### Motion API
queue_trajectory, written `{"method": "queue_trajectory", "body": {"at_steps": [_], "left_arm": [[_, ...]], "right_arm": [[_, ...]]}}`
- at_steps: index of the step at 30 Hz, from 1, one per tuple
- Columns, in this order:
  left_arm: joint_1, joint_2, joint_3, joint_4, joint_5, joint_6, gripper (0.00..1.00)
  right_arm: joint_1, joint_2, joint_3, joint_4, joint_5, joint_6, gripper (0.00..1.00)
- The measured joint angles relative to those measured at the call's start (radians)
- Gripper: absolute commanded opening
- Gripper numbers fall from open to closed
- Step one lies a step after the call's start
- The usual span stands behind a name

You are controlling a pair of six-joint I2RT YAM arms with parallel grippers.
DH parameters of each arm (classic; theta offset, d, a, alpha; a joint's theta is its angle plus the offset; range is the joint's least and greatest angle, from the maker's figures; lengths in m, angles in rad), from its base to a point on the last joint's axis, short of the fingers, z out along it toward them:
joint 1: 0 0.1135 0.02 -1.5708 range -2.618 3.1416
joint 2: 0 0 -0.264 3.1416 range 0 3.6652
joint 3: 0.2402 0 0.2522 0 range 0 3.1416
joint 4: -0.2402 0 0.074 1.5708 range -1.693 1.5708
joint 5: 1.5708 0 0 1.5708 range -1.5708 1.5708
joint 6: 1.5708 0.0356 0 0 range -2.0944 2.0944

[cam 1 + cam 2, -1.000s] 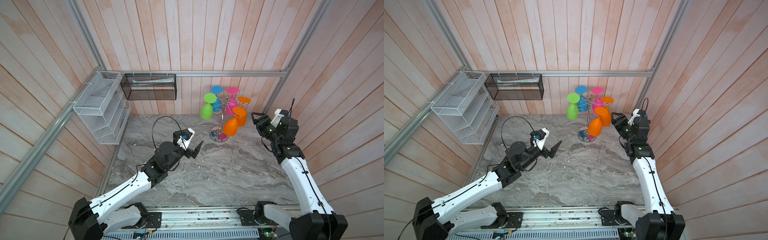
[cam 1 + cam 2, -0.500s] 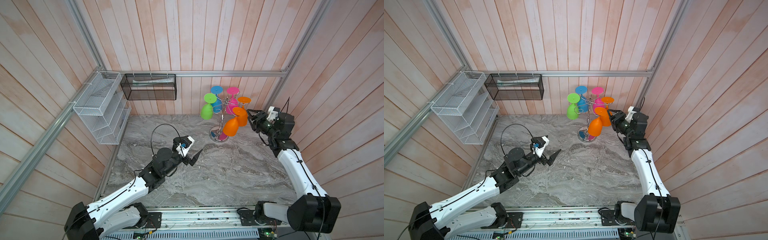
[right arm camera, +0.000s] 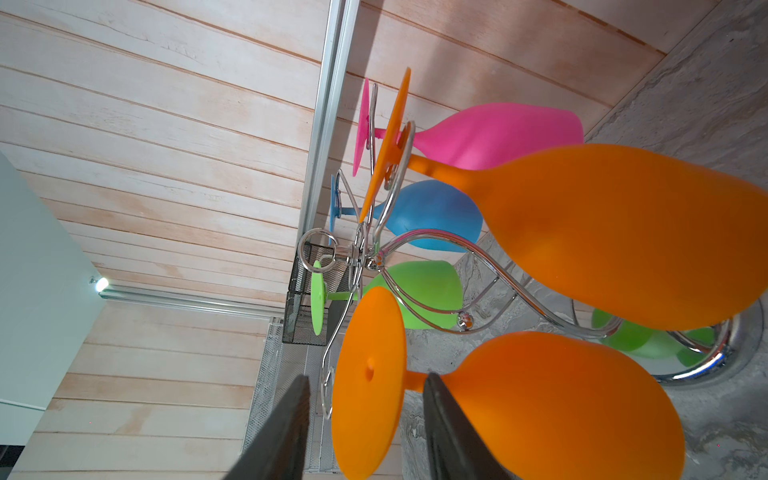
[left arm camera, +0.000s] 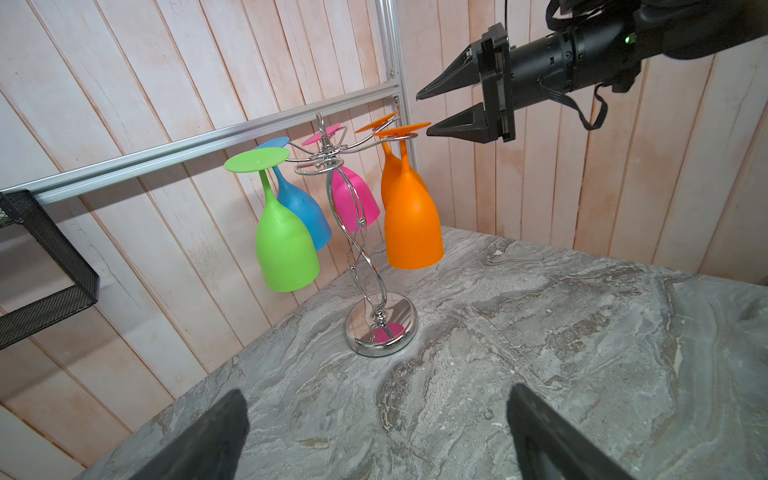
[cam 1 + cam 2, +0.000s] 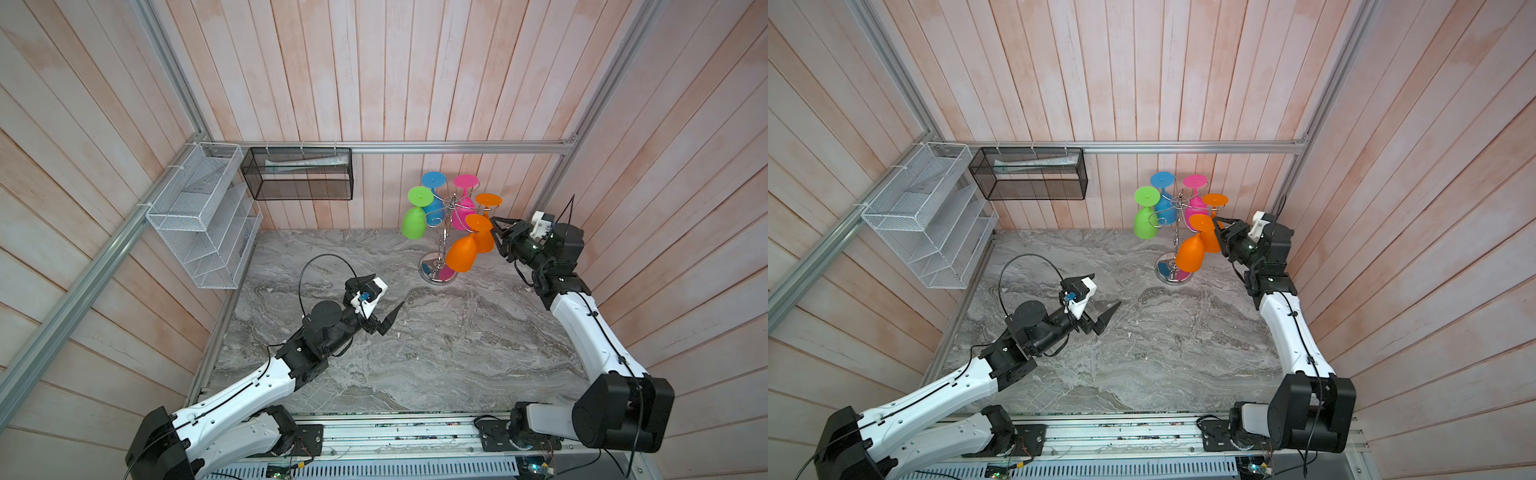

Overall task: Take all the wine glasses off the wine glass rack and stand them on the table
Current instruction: 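Close the right gripper on the orange glass's foot at the rack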

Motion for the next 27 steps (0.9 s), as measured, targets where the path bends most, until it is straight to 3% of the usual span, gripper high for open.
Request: {"method": "queue_trajectory", "body": {"at_steps": [5,14,27], "left_arm": [[0.0,0.0,0.0,0.002,0.0,0.0,0.99],[-0.001,0.0,0.0,0.004,0.001,0.0,0.99],[-0.002,0.0,0.0,0.005,0.001,-0.001,0.99]], "right_arm": [[0.0,0.007,-0.007,0.042,-0.009,0.035,0.35],[0.001,0.043,-0.01,0.079,-0.02,0.076,0.32],[0.014,0.054,-0.01,0.097,-0.023,0.093,0.11]]}}
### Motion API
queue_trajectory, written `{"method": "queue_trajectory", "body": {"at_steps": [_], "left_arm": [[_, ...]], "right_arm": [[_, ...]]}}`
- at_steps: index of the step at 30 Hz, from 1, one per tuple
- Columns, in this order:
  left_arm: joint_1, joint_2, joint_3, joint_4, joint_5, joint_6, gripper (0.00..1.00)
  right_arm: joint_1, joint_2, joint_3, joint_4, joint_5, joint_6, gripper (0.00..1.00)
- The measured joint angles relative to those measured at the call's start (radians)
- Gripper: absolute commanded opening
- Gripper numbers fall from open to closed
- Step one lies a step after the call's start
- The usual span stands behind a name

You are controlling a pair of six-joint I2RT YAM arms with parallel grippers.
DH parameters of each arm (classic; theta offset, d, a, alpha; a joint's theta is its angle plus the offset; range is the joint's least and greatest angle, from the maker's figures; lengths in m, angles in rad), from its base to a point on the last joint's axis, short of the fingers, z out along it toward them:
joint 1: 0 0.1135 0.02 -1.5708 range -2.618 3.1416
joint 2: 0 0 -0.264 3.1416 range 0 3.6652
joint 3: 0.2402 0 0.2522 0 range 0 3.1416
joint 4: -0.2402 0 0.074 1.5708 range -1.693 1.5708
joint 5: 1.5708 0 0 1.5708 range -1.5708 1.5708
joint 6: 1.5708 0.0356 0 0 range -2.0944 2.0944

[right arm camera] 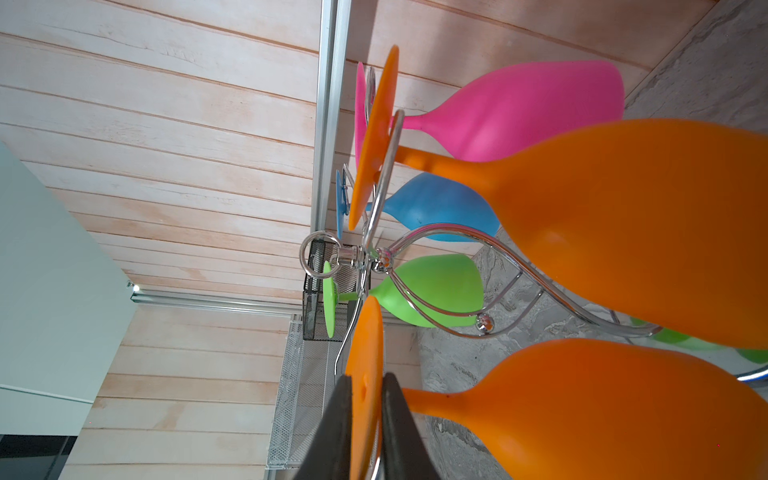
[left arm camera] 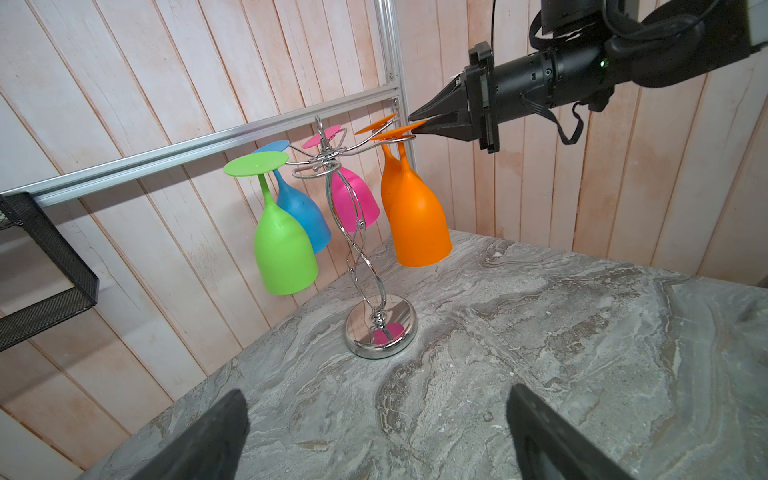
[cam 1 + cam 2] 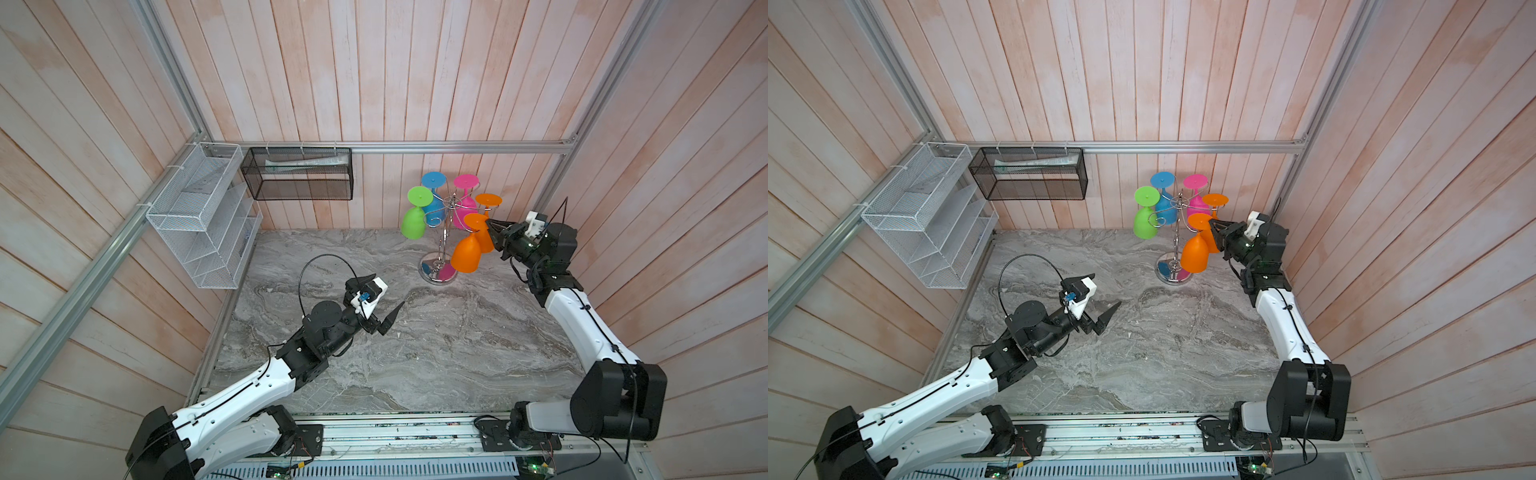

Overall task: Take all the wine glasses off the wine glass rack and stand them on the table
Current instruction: 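Close the right gripper on the orange glass's foot at the rack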

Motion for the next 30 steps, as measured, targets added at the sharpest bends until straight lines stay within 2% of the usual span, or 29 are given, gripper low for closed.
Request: {"method": "queue_trajectory", "body": {"at_steps": [4,11,30], "left_arm": [[-0.002,0.0,0.0,0.0,0.0,0.0,0.99],[-0.006,0.0,-0.003,0.0,0.0,0.0,0.99],[-0.011,0.0,-0.005,0.001,0.0,0.008,0.99]], "right_arm": [[0.0,0.001,0.0,0.001,0.001,0.007,0.04],[0.002,0.001,0.0,0.001,0.001,0.008,0.0],[0.02,-0.057,0.0,-0.012,0.015,0.007,0.0]]}}
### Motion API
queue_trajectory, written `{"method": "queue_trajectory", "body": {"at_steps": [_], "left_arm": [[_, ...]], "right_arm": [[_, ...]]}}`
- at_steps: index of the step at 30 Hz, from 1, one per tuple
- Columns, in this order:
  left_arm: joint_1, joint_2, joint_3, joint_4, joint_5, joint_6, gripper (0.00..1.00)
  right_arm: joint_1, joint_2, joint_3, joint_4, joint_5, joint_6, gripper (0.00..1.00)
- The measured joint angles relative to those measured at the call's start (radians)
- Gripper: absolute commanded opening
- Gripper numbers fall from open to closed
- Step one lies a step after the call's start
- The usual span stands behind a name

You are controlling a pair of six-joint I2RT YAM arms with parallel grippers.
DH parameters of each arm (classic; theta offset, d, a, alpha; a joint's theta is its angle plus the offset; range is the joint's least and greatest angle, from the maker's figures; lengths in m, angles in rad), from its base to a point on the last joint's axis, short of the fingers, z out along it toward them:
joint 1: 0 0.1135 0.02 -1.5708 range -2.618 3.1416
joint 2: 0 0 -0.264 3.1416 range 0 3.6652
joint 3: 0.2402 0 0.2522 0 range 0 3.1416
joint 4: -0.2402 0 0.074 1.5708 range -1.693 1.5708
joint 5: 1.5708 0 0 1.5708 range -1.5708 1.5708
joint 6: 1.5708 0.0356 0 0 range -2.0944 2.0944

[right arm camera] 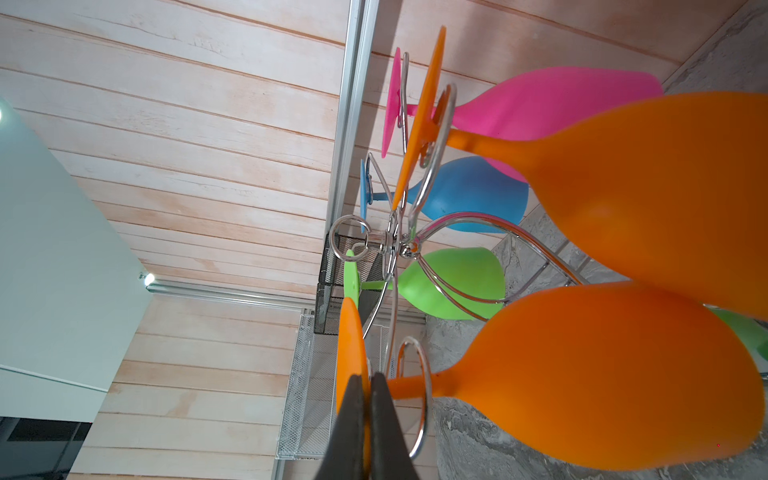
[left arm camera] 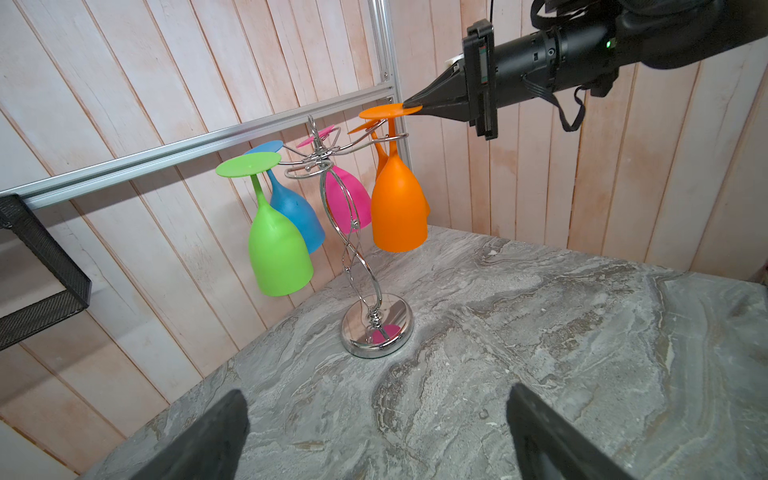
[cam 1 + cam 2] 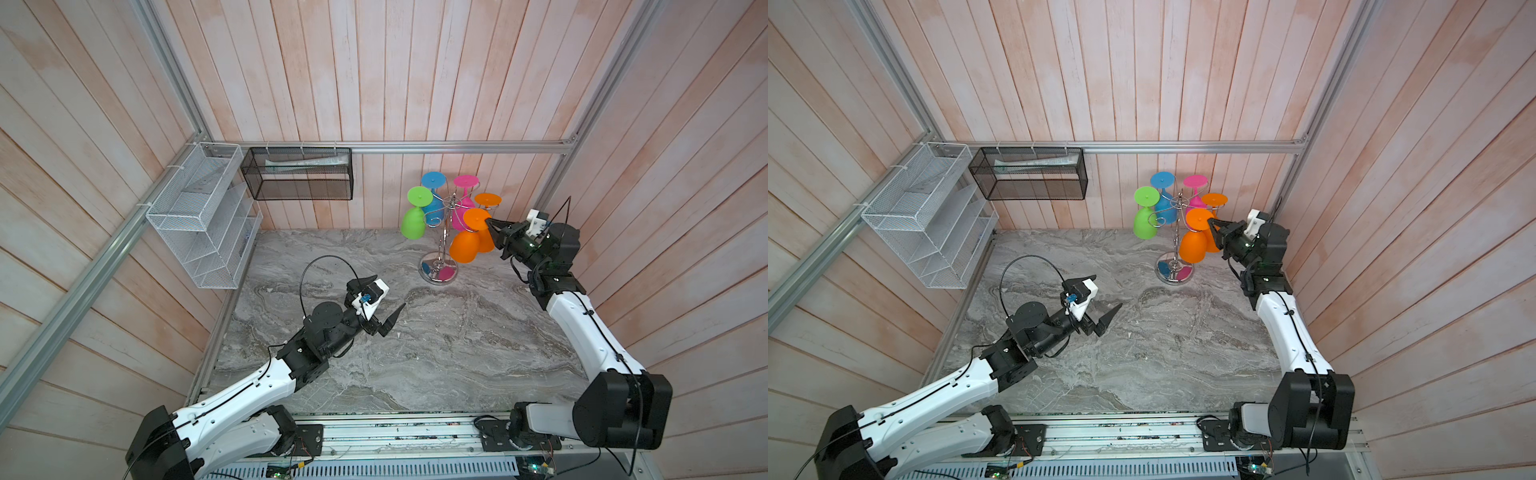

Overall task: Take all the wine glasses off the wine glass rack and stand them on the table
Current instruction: 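Close the right gripper on the orange glass's foot at the rack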

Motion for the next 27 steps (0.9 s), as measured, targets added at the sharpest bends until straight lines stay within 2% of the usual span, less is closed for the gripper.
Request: {"method": "queue_trajectory", "body": {"at_steps": [15,27], "left_arm": [[-0.006,0.0,-0.002,-0.001,0.0,0.005,0.99],[-0.011,0.002,-0.002,-0.001,0.0,0.016,0.99]], "right_arm": [[0.033,-0.068,-0.032,-0.045,0.031,-0.031,0.0],[0.093,-0.01,-0.03,-0.052,0.063,-0.045,0.0]]}}
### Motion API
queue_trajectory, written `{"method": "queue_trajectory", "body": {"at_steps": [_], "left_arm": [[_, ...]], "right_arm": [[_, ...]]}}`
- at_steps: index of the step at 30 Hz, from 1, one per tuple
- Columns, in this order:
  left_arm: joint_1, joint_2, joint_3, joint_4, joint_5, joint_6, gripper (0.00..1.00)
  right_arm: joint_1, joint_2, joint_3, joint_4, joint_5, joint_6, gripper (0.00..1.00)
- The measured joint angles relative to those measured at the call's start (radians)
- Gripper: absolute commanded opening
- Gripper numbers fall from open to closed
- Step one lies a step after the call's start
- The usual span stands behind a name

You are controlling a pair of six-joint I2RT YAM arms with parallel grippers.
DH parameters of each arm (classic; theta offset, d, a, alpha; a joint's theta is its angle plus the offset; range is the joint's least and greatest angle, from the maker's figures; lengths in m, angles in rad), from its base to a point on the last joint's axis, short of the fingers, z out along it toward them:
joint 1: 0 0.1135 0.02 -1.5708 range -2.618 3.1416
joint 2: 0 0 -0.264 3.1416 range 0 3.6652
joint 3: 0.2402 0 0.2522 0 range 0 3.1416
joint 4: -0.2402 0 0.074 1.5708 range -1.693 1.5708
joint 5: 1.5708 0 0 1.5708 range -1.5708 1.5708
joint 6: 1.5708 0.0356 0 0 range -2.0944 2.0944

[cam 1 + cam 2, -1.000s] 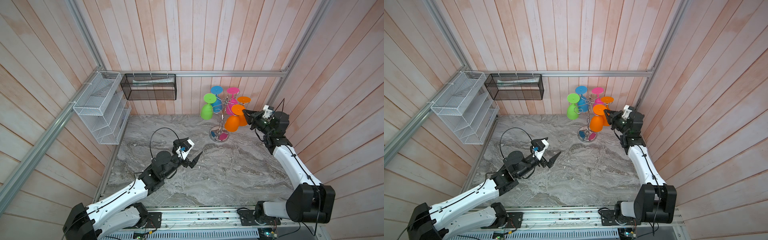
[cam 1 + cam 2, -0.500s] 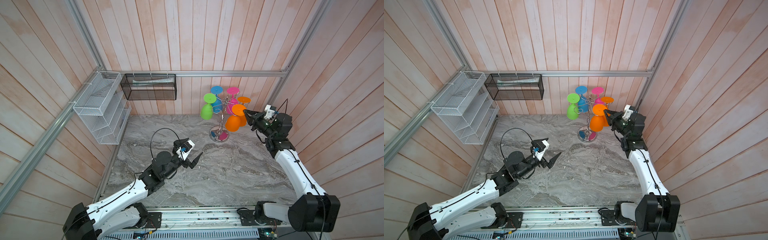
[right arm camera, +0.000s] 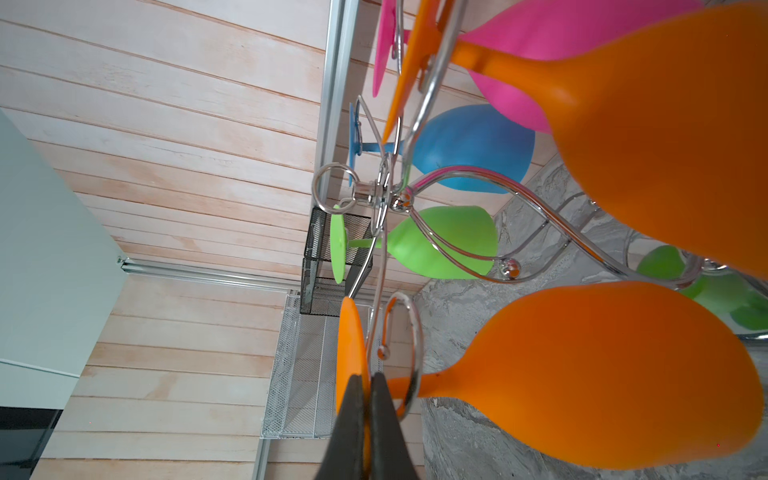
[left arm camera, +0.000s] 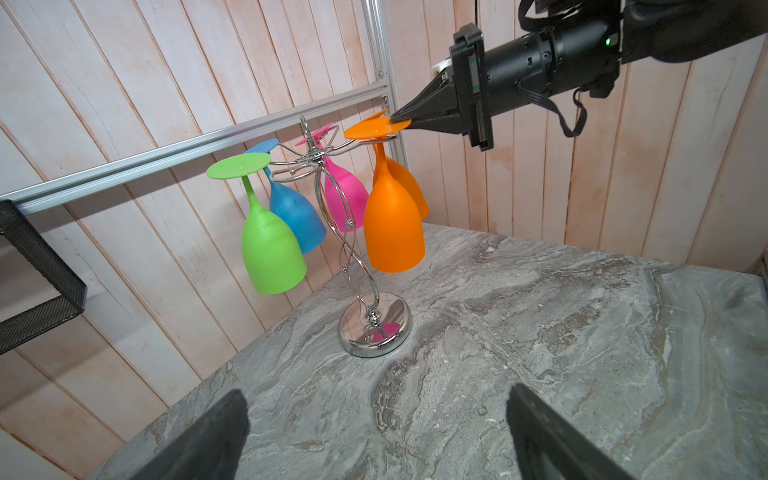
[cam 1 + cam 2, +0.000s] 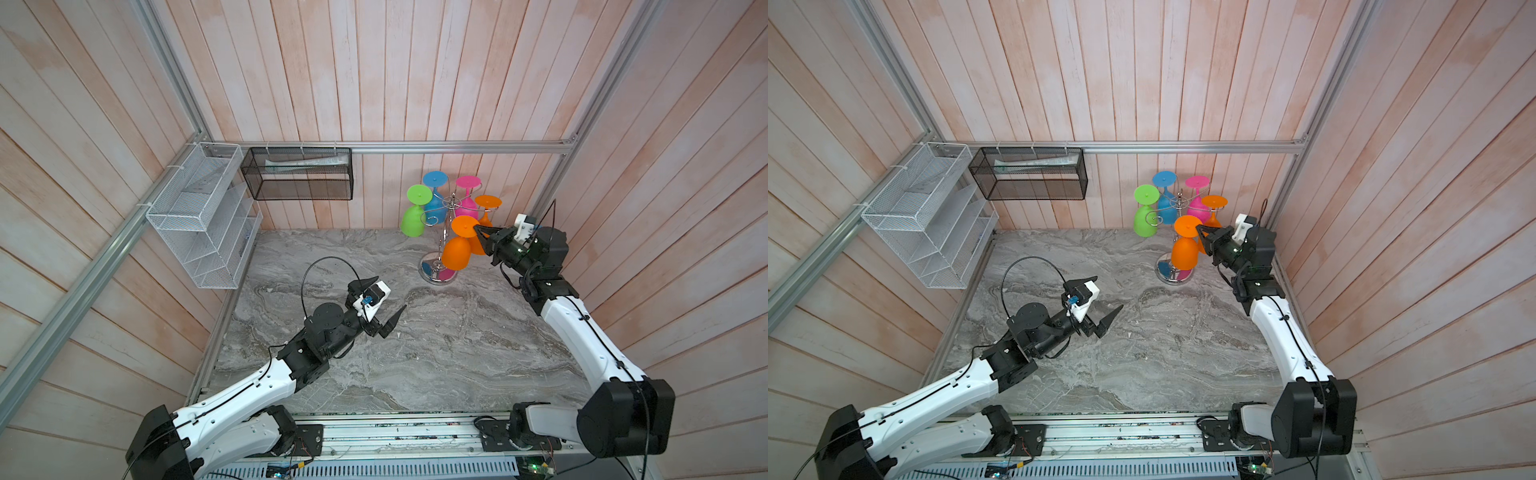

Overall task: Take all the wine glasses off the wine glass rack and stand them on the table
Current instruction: 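Close the right gripper on the orange glass's foot at the rack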

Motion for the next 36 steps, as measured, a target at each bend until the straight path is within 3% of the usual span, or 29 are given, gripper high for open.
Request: {"method": "queue_trajectory", "body": {"at_steps": [36], "left_arm": [[-0.018,0.011,-0.001,0.0,0.0,0.011,0.99]], "right_arm": [[0.01,0.074,0.122,-0.004,0.227,0.004,0.0]]}}
